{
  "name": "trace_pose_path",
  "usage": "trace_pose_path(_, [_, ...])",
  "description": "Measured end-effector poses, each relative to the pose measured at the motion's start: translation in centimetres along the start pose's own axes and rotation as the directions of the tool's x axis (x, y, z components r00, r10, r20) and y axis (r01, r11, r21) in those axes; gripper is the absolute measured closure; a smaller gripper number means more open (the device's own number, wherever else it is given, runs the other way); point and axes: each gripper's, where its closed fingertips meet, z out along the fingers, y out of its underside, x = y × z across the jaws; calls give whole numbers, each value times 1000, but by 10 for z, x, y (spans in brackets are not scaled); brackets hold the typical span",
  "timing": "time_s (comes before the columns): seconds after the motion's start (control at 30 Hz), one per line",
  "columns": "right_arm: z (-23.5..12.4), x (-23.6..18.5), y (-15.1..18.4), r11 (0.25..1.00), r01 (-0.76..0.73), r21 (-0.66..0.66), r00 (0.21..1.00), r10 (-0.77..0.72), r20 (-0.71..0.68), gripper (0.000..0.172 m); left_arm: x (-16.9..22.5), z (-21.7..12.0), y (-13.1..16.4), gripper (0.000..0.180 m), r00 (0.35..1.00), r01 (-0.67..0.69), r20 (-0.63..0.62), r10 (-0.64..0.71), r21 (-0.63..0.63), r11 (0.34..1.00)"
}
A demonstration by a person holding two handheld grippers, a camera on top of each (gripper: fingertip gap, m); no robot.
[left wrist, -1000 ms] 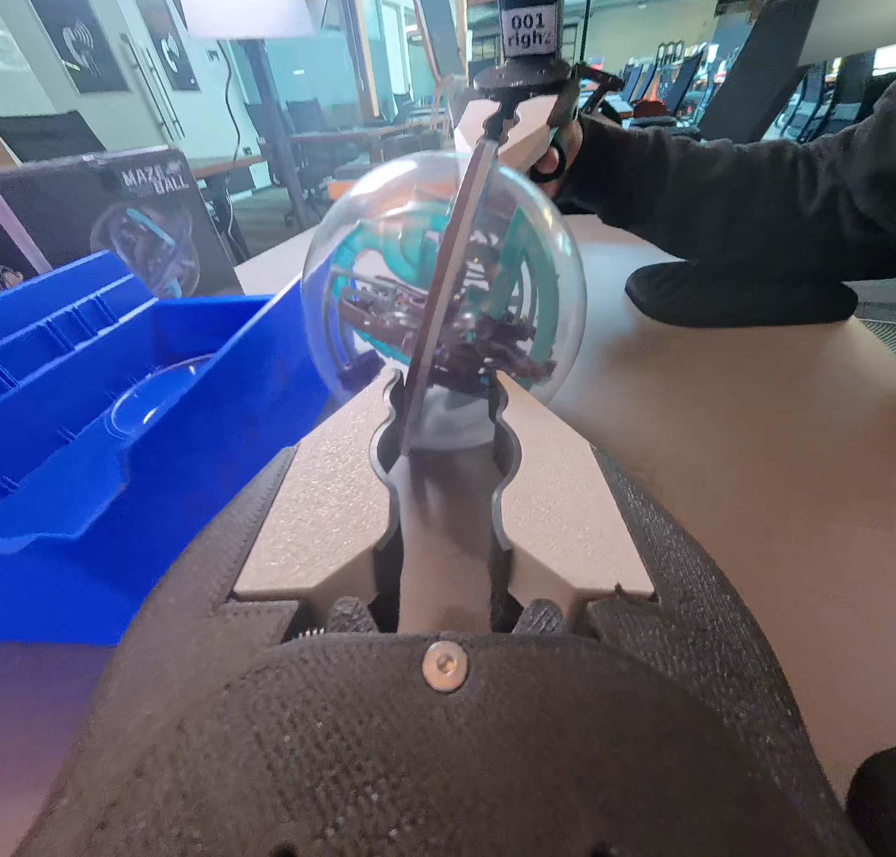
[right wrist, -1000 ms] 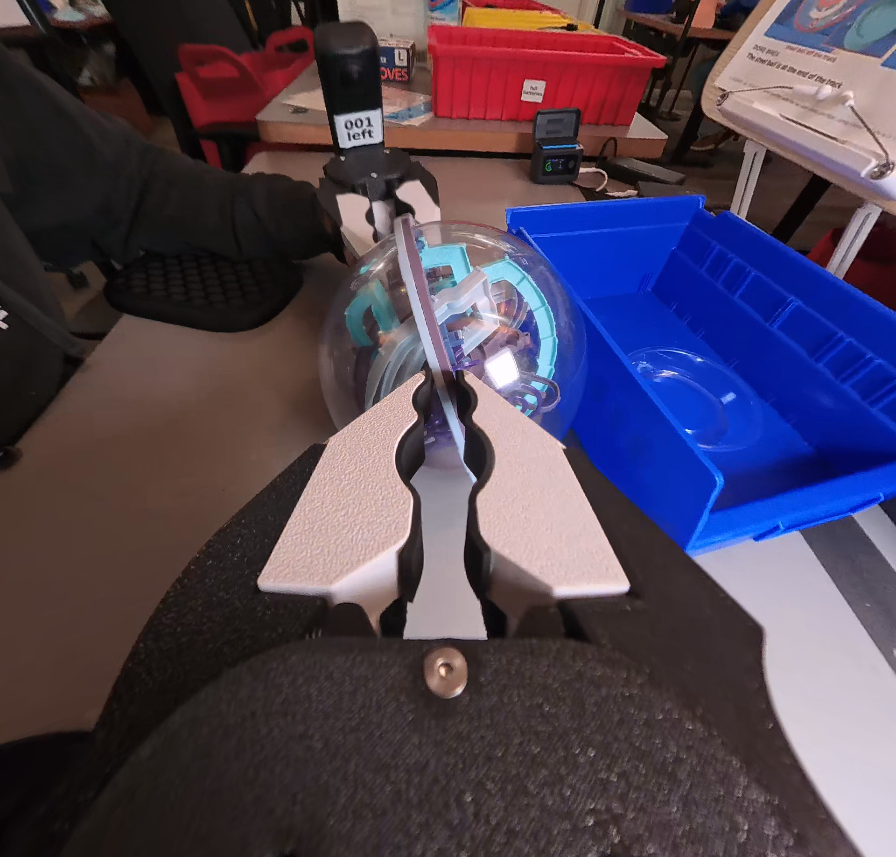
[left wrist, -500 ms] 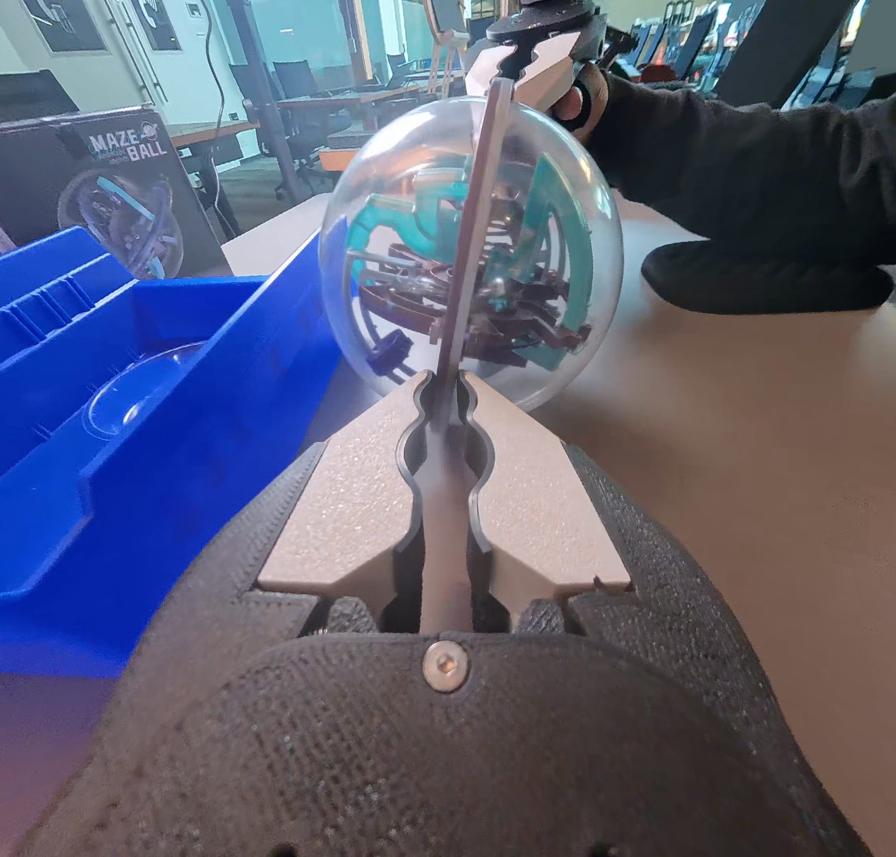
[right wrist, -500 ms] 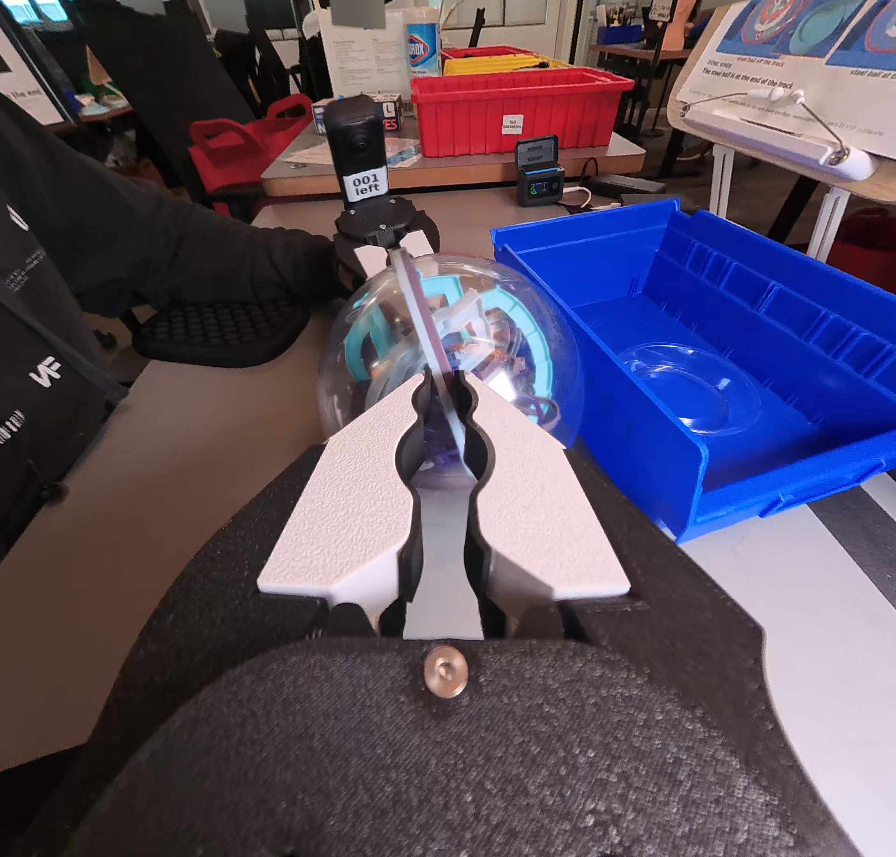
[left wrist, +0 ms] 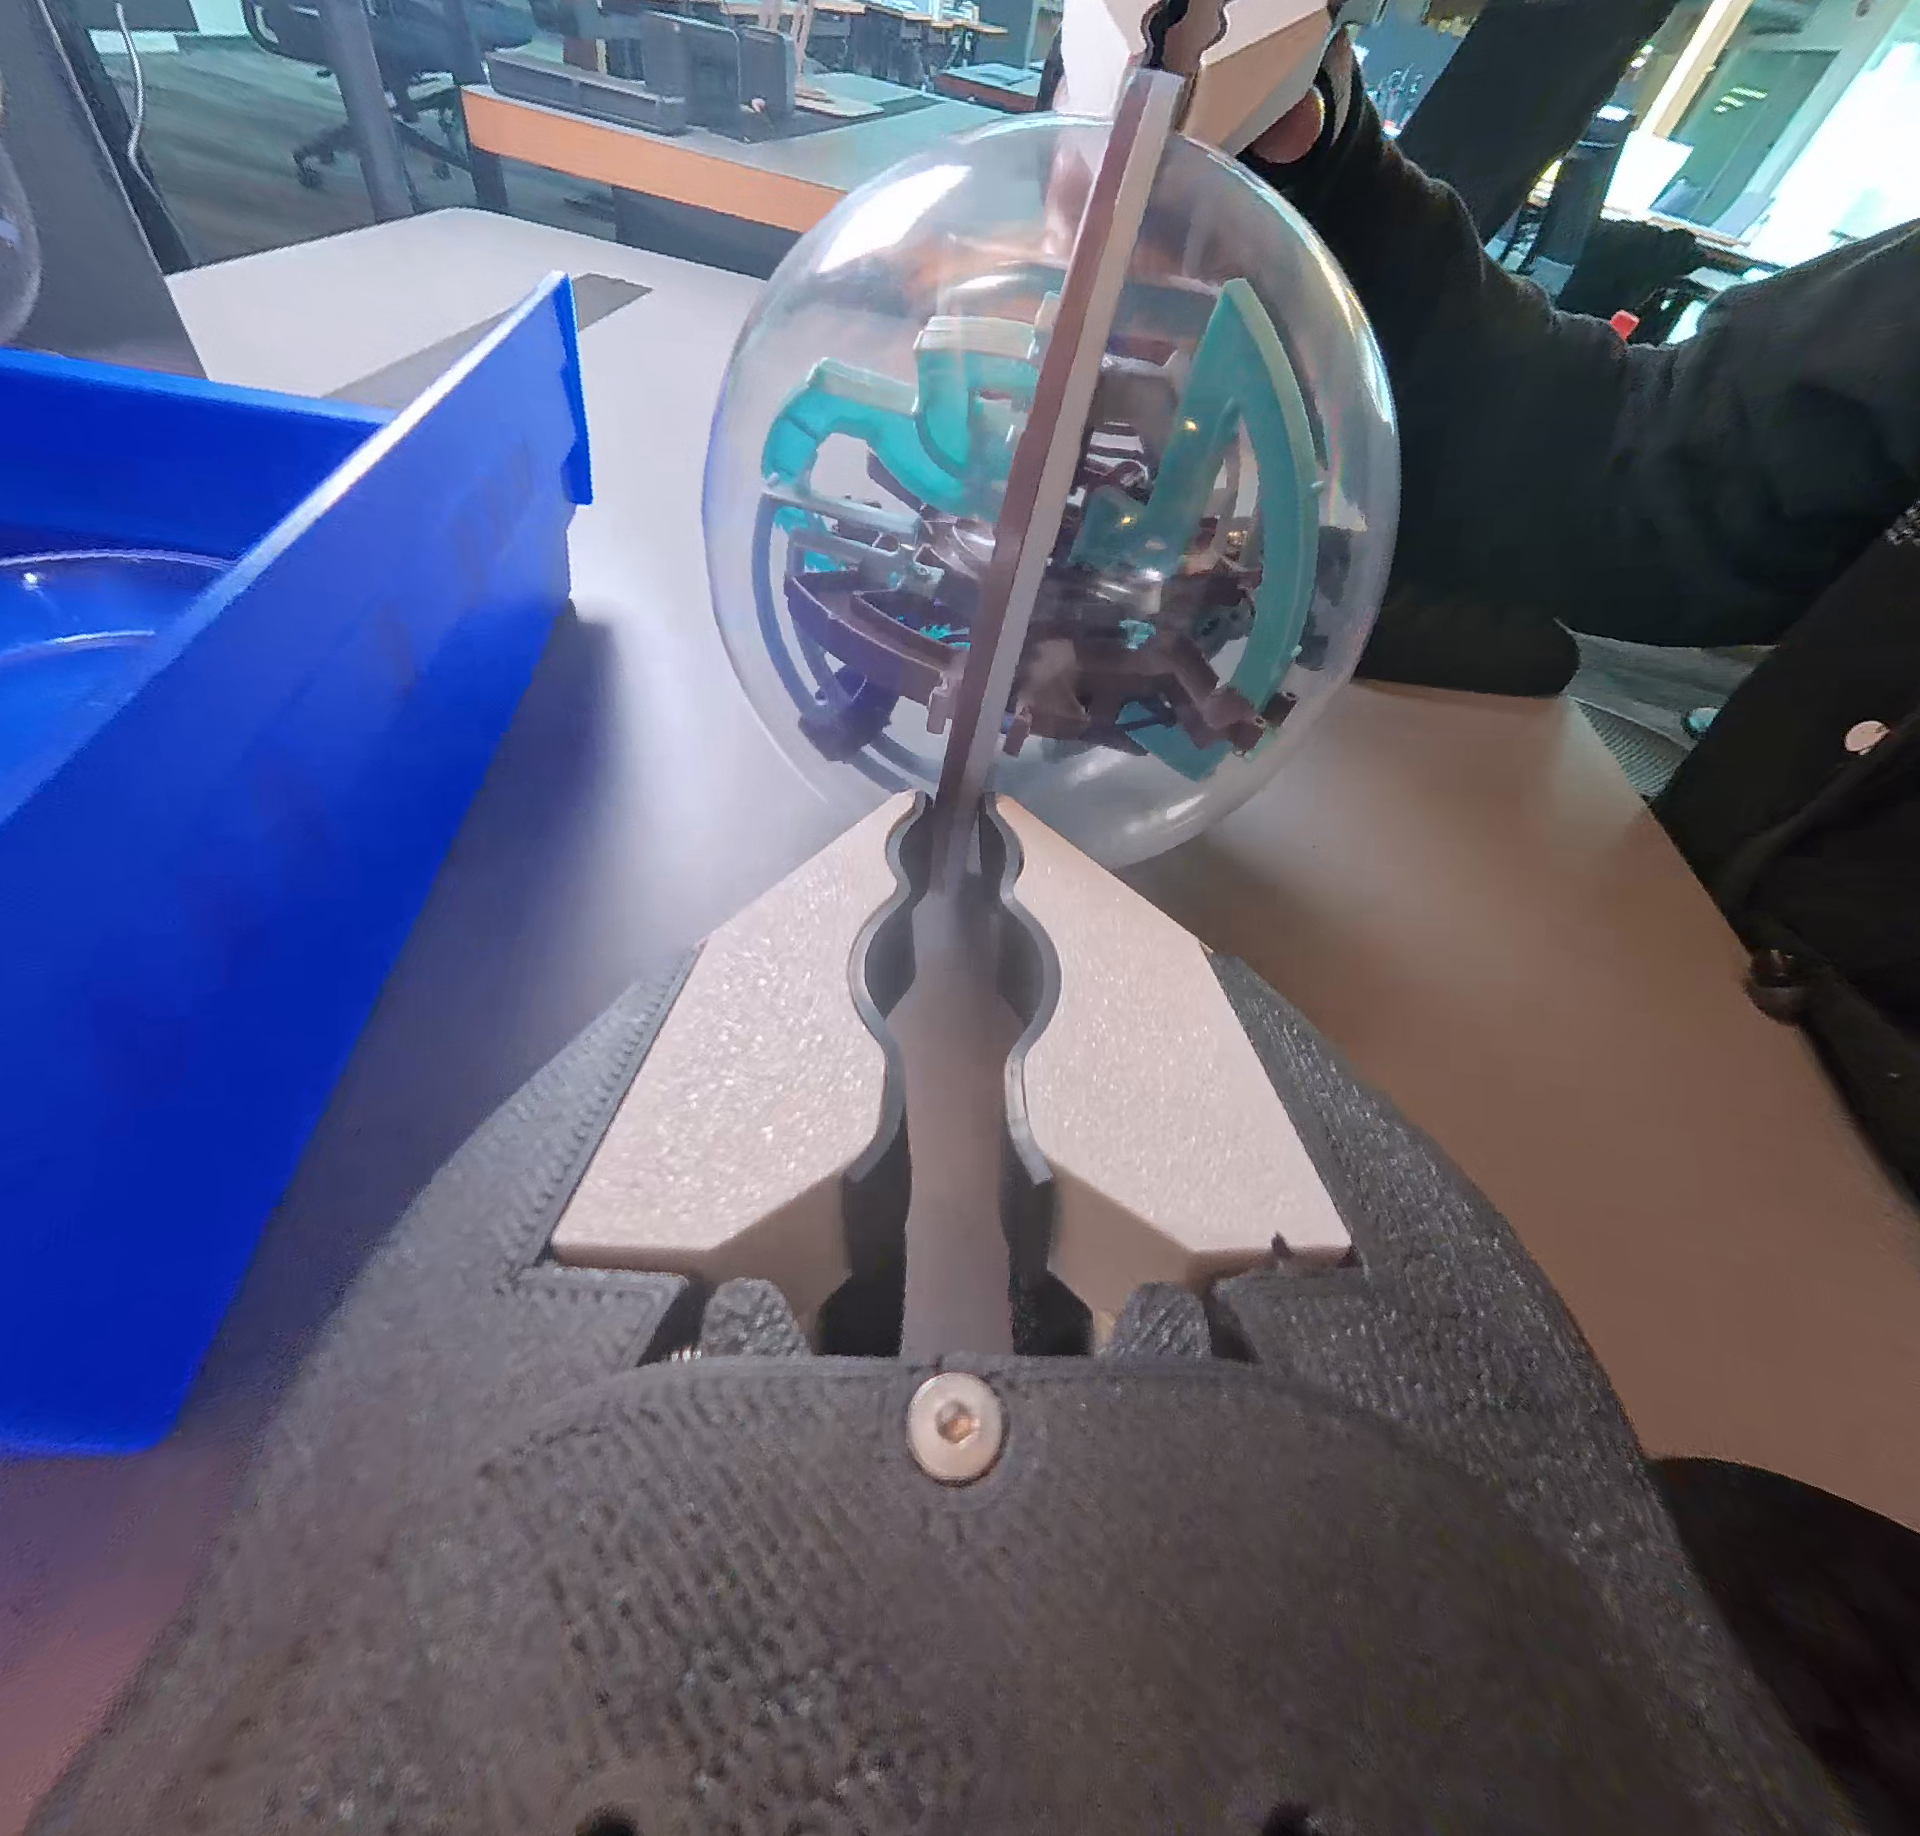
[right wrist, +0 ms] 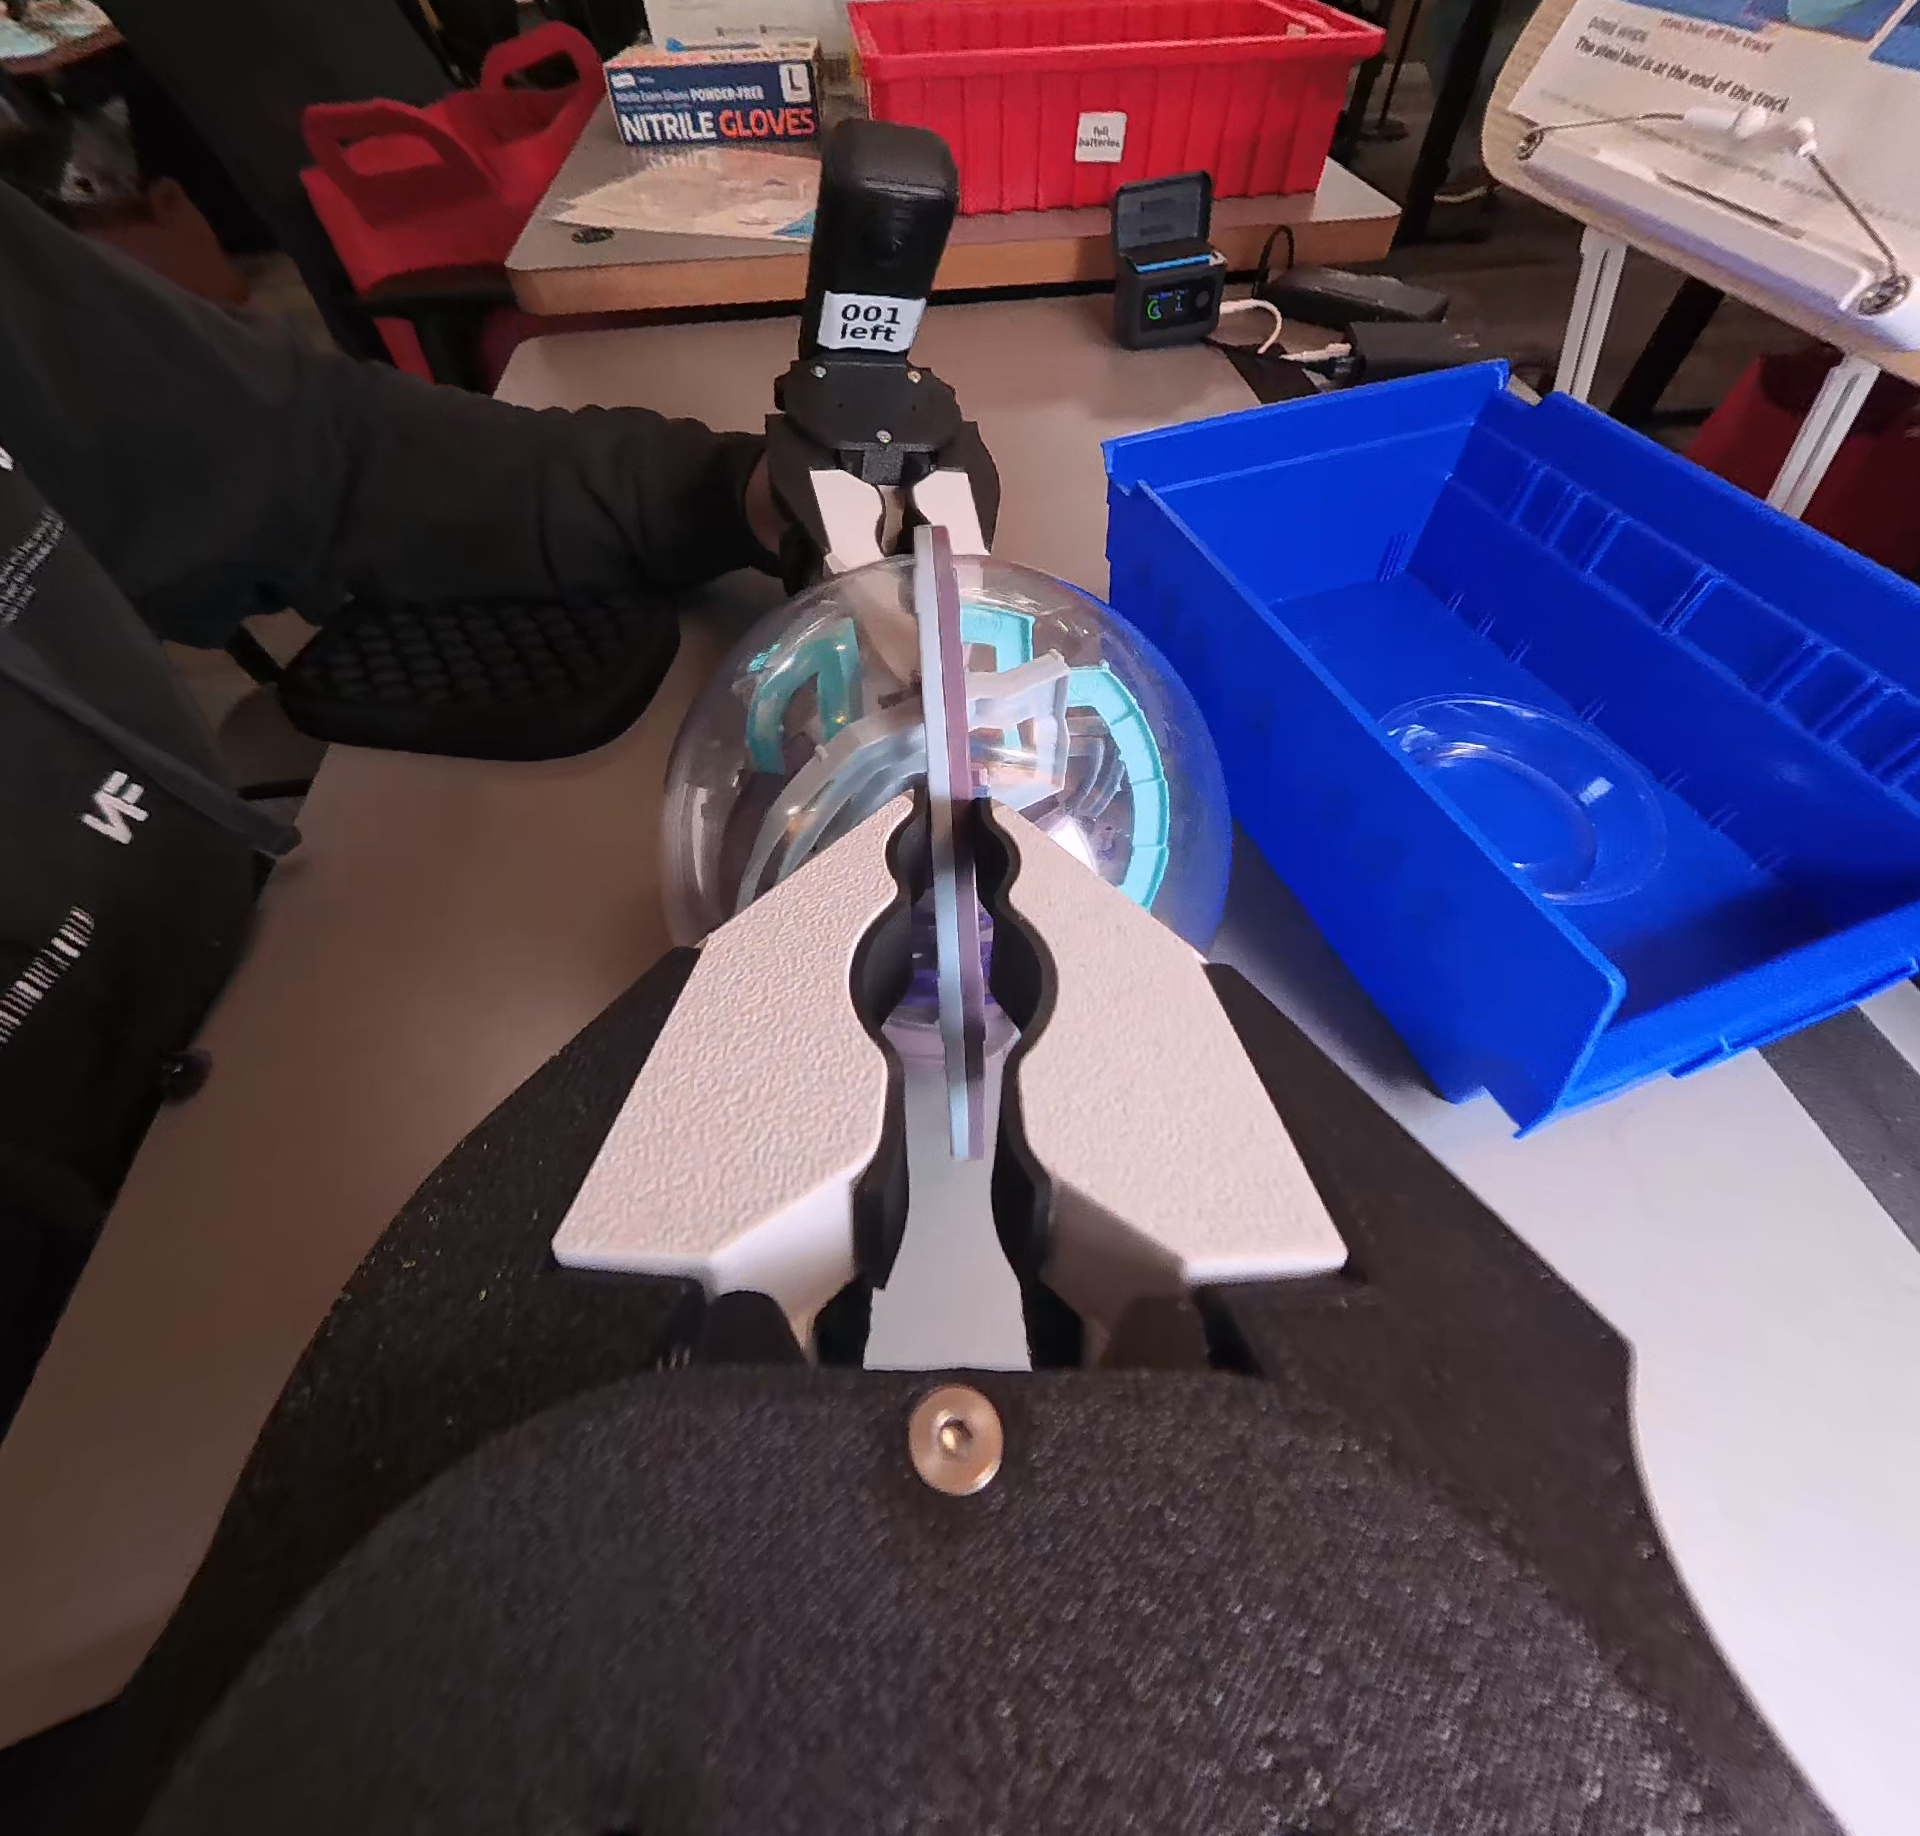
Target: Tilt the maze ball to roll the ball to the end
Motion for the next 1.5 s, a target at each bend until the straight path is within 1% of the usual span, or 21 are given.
trace_pose_path(0.1, [2,-4,-1,999,-33,-14,999,33,-3,167,1,-1,2,174,1000,18,-17,-18,-9,1000])
trace_pose_path(0.23, [6,-5,-2,991,-131,-27,991,131,-8,167,6,-4,6,174,995,64,-69,-66,-32,997])
trace_pose_path(0.37, [7,-4,-2,982,-191,-7,982,191,1,167,8,-5,7,174,992,92,-83,-95,-33,995])
trace_pose_path(0.5, [6,3,4,969,-245,-7,969,245,-10,167,5,-6,6,174,994,93,-64,-93,-10,996])
trace_pose_path(0.63, [4,1,6,974,-225,5,974,225,13,167,8,-6,5,174,993,89,-77,-88,18,996])
trace_pose_path(0.73, [3,-3,5,985,-174,10,985,174,22,167,10,-6,5,174,994,74,-80,-72,22,997])
trace_pose_path(0.93, [2,-10,-2,995,-98,33,995,97,33,166,17,-1,9,174,996,34,-86,-35,-10,999])
trace_pose_path(1.5, [-6,-15,3,999,-28,45,998,25,64,167,27,1,4,174,993,16,-119,-14,21,1000])
